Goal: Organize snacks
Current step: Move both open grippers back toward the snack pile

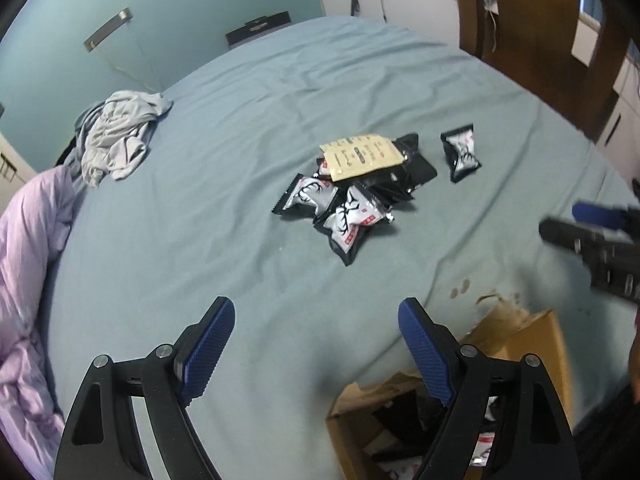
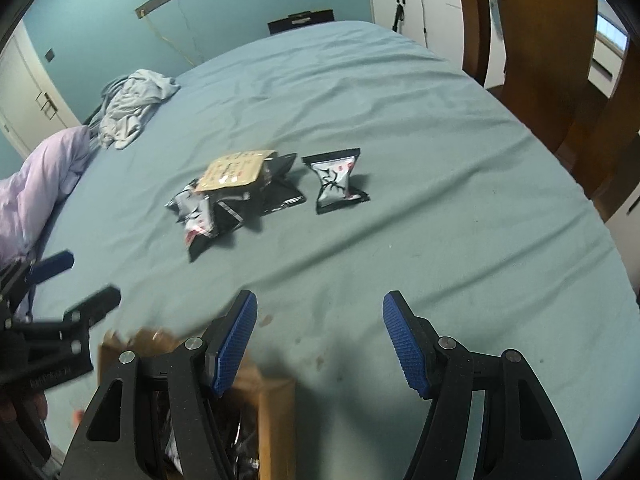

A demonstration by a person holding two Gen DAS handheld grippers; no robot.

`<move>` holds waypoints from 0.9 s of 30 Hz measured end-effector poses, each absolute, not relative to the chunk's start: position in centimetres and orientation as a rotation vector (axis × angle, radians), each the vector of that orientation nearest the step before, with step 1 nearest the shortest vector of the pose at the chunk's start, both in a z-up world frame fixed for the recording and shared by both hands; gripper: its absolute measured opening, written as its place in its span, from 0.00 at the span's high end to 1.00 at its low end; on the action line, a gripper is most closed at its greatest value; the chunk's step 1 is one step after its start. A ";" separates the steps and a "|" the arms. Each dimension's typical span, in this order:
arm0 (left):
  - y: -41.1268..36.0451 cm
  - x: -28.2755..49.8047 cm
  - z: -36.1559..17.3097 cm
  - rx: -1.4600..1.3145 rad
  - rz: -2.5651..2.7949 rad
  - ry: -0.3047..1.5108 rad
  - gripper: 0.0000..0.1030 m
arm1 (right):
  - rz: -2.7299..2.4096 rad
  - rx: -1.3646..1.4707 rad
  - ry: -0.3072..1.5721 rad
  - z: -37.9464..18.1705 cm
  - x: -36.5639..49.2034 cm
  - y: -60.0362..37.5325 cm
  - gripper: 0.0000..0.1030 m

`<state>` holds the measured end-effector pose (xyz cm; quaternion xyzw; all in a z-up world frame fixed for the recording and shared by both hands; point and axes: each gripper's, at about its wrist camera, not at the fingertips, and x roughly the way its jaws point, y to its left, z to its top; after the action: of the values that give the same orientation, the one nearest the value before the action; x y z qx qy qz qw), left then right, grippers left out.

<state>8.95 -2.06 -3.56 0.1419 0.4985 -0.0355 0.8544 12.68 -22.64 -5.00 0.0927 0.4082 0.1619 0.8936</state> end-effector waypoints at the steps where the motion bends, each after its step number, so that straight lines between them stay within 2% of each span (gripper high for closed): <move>1: -2.0 8.9 -3.9 0.298 -0.075 1.059 0.17 | 0.342 0.207 0.853 -5.1 13.3 -22.6 0.37; 11: -2.0 8.8 -3.8 0.191 -0.146 1.119 0.17 | 0.413 0.314 0.900 -6.3 18.9 -22.5 0.37; 19: -2.0 9.4 -4.5 0.180 -0.146 1.142 0.17 | 0.299 0.231 0.907 -7.1 24.3 -21.0 0.37; 27: -1.7 9.4 -4.9 0.148 -0.155 1.153 0.17 | 0.270 0.249 0.996 -9.5 29.5 -19.7 0.37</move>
<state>9.45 -1.68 -4.88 0.0698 0.5441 -0.0731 0.8329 29.45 -19.72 -9.53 0.1186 0.4748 0.1286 0.8625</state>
